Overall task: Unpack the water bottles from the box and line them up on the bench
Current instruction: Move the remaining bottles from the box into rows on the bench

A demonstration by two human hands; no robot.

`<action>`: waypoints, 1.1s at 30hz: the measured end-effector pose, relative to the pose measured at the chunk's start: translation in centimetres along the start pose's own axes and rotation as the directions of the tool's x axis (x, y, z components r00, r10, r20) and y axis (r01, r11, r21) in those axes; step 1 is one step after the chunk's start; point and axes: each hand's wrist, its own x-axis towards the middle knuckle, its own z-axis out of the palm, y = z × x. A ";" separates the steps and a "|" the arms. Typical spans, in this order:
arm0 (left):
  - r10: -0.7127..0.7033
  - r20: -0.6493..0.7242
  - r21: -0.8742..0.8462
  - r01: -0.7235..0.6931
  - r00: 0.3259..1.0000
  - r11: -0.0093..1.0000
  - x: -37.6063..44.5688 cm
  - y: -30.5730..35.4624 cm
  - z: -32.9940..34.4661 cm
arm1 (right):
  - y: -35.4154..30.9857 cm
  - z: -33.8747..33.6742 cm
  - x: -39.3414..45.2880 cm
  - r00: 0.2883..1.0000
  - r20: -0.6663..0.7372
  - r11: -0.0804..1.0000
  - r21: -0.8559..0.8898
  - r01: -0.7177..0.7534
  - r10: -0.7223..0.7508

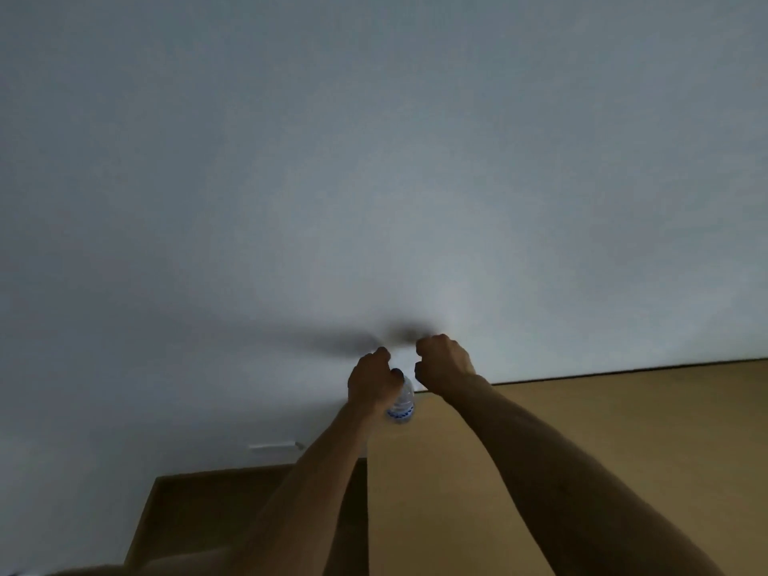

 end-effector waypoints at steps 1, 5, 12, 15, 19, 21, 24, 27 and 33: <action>0.034 -0.019 0.009 -0.034 0.999 0.999 -0.2 1.4 -0.1 | 0.4 -1.0 -0.7 0.999 -0.032 1.000 -0.004 -0.011 0.011; 0.155 -0.048 0.045 -0.153 0.987 0.987 -1.5 7.4 -0.6 | 3.2 -4.9 -3.4 0.992 -0.111 0.998 0.028 -0.054 0.056; 0.325 -0.019 0.112 -0.321 0.946 0.941 -4.6 20.0 0.7 | 12.9 -13.0 -10.5 0.953 -0.250 0.984 0.089 -0.152 0.170; 0.405 0.013 0.118 -0.404 0.914 0.907 -7.3 26.7 2.9 | 19.5 -17.1 -15.4 0.912 -0.316 0.965 0.124 -0.232 0.260; 0.546 0.073 0.137 -0.550 0.835 0.824 -12.5 36.1 7.2 | 29.5 -21.0 -23.7 0.823 -0.391 0.911 0.160 -0.380 0.412; 0.610 0.109 0.141 -0.620 0.785 0.772 -15.5 40.8 9.5 | 34.2 -22.4 -28.0 0.772 -0.415 0.874 0.172 -0.454 0.482; 0.698 0.152 0.149 -0.715 0.699 0.683 -20.6 47.5 13.1 | 40.3 -23.5 -34.5 0.699 -0.442 0.822 0.204 -0.532 0.562; 0.779 0.211 0.162 -0.807 0.591 0.568 -26.1 53.4 16.9 | 45.4 -24.0 -41.4 0.595 -0.475 0.751 0.271 -0.602 0.648; 0.888 0.324 0.212 -0.939 0.327 0.269 -37.1 63.7 24.2 | 54.1 -24.2 -55.8 0.354 -0.489 0.564 0.392 -0.727 0.797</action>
